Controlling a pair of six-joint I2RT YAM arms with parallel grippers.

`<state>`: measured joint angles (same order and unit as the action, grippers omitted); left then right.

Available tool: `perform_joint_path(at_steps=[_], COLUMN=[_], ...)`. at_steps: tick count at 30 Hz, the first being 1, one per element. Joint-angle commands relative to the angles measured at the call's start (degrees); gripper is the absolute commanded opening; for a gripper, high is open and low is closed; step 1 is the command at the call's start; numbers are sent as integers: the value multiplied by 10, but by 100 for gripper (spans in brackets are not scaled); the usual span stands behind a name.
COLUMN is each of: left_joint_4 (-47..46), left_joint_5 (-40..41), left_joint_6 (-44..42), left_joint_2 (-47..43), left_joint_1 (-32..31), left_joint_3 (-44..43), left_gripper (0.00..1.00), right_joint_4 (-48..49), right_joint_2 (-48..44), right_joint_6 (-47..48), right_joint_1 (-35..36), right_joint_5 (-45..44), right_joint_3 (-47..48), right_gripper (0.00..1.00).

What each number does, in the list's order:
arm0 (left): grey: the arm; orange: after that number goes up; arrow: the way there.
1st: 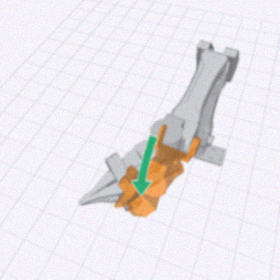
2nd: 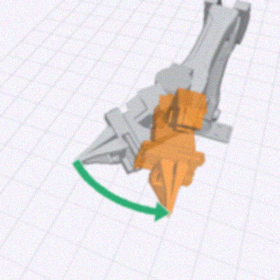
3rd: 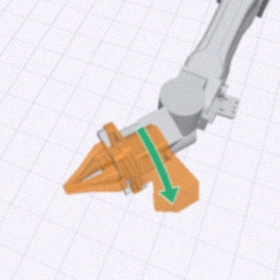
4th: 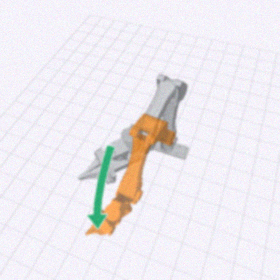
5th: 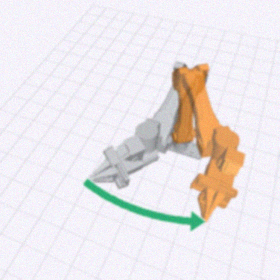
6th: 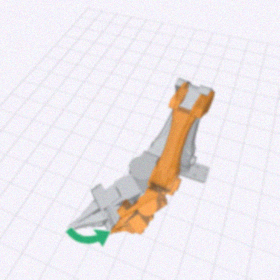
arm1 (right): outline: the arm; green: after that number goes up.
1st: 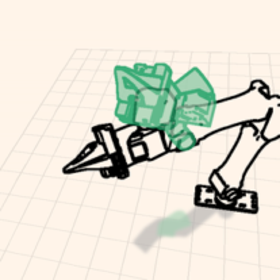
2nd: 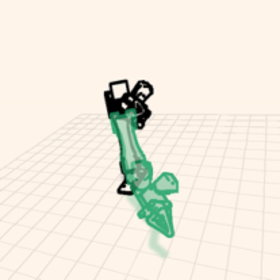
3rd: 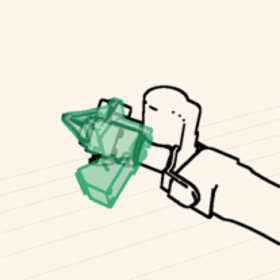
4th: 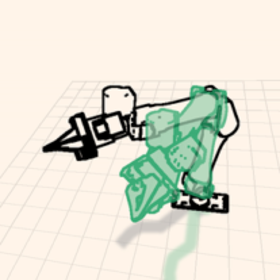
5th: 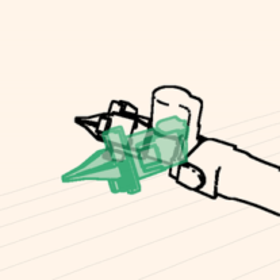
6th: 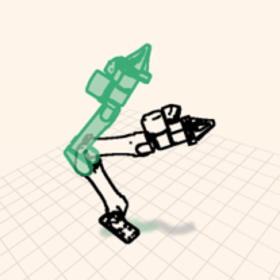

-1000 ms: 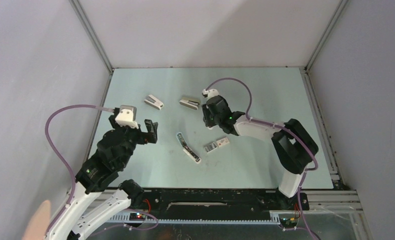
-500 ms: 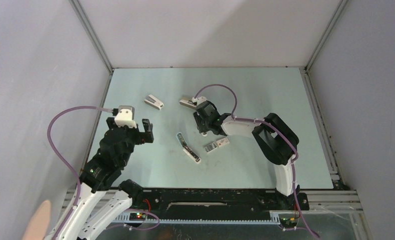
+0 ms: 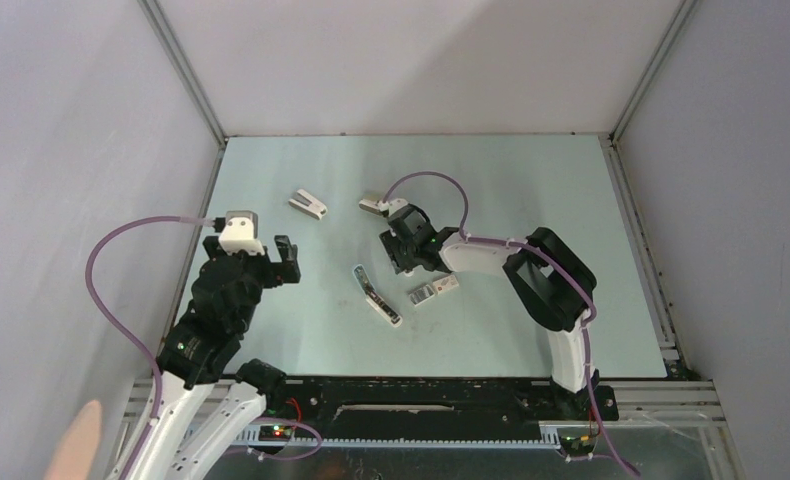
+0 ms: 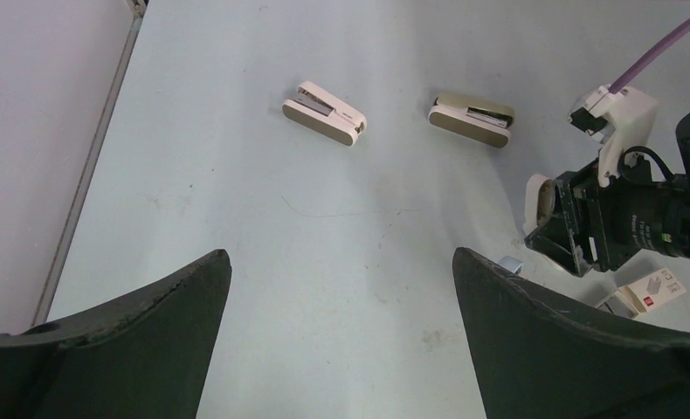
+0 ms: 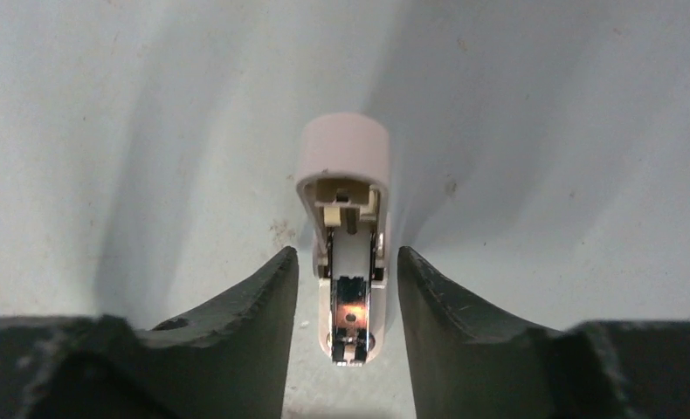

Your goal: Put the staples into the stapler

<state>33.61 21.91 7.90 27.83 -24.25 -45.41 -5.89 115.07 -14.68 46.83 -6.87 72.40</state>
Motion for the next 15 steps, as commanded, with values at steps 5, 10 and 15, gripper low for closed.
perform_joint_path(at_steps=[5, 10, 15], left_joint_4=[-18, -18, -18], left_joint_5=[-19, -19, -24], left_joint_6=[-2, 0, 1], left_joint_2=[0, 3, 4], left_joint_1=[17, 21, 27], left_joint_3=[6, 7, 6], left_gripper=[100, 100, 100], right_joint_4=[-58, -128, -176], right_joint_2=[-99, -143, -184], right_joint_6=[10, 24, 19], right_joint_1=[6, 7, 11], right_joint_5=[16, 7, 11], right_joint_3=[19, 18, -4], right_gripper=[54, 51, 45])
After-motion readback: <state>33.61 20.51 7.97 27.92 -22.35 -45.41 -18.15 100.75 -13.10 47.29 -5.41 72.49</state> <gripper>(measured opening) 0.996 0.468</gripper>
